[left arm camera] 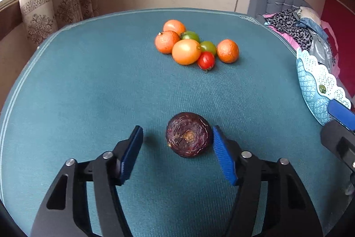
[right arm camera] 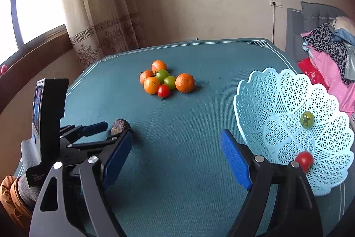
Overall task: Organize fruits
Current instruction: 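Move the left gripper to the purple fruit and close on it, then grasp an orange with the right gripper while the left gripper holds the purple fruit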
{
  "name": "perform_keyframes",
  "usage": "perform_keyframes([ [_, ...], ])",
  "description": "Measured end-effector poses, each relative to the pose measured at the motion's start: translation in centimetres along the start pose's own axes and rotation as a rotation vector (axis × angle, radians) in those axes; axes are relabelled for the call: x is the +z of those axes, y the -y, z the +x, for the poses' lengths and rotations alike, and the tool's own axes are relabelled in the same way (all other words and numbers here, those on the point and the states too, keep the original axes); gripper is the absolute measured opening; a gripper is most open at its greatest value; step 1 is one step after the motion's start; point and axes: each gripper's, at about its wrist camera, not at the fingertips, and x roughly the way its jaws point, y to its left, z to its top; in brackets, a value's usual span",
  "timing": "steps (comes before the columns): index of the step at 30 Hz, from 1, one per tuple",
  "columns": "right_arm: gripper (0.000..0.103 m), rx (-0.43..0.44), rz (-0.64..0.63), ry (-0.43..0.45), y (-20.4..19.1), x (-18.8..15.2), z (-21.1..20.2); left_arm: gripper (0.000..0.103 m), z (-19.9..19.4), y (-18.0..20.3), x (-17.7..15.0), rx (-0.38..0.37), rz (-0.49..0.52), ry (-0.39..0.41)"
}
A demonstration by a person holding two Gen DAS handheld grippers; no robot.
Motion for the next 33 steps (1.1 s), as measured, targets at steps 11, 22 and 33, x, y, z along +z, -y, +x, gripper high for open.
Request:
perform_keyframes([
  [11,0.081,-0.008,-0.073,-0.035,-1.8,3.7,4.2,0.043,-1.8,-0.4,-0.2,0.030,-0.017,0.071],
  [22,0.054,0.072,-0.114,-0.094,-4.7,6.3,11.4,0.043,-3.6,-3.5,0.4,0.166,-0.114,0.134],
  [33,0.047,0.035,-0.161,-0.117,-6.9,8.6,17.1,0.043,-3.3,-6.1,0.0,0.175,-0.202,0.100],
])
